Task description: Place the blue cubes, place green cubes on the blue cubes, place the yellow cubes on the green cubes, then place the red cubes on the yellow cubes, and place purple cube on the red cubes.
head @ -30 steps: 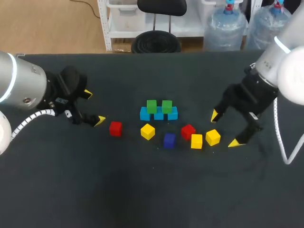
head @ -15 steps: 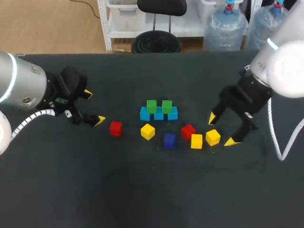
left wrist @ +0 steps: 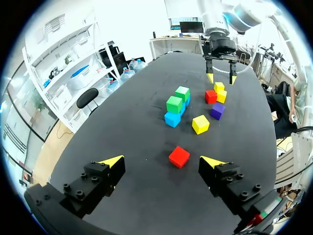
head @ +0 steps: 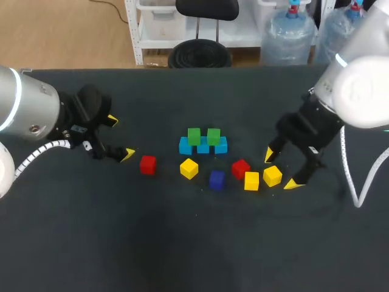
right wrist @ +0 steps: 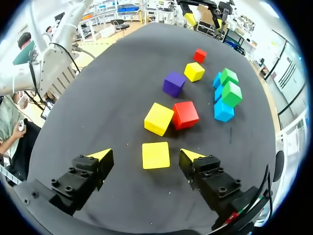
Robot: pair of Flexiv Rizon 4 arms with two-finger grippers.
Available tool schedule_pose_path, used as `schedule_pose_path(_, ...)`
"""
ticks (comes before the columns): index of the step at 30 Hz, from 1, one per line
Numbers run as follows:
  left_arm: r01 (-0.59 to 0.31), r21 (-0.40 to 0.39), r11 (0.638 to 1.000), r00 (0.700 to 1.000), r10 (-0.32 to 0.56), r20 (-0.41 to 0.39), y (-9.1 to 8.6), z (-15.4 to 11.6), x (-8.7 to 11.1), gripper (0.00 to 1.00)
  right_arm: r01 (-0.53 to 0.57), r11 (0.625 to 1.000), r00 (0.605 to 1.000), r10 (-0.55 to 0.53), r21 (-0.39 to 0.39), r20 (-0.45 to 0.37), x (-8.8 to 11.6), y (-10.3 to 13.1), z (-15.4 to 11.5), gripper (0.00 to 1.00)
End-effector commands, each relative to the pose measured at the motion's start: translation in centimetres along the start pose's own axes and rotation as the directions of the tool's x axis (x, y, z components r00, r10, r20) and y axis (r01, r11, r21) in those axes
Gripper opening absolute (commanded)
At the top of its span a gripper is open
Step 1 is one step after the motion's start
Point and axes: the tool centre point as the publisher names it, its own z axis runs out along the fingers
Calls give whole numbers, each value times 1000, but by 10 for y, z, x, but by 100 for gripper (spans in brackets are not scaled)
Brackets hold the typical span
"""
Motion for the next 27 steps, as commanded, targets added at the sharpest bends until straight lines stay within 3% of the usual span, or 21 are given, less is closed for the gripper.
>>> schedule_pose_path(1, -1, 1, 1000, 1000, 1, 4, 0, 0, 1, 100, 0, 1000, 1000, 0, -6, -3, 1, -2, 4, 85)
schedule_pose_path(4, -1, 1, 1000, 1000, 1, 4, 0, 0, 1, 100, 4, 1000, 1000, -4, -15, -10, 1, -2, 5, 80)
schedule_pose_path(16, -1, 1, 1000, 1000, 1, 4, 0, 0, 1, 100, 34, 999, 998, -35, -16, -56, 1, -5, 6, 76)
schedule_pose_path(19, -1, 1, 1000, 1000, 1, 4, 0, 0, 1, 100, 37, 999, 997, -37, -12, -65, 1, -6, 6, 69)
schedule_pose_path(23, -1, 1, 1000, 1000, 1, 4, 0, 0, 1, 100, 47, 999, 994, -47, -2, -97, -1, -8, 6, 71)
schedule_pose_path(25, -1, 1, 1000, 1000, 1, 4, 0, 0, 1, 100, 63, 998, 990, -62, 4, -126, -2, -8, 6, 61)
schedule_pose_path(27, -1, 1, 1000, 1000, 1, 4, 0, 0, 1, 100, 69, 998, 989, -67, 7, -134, -3, -7, 7, 62)
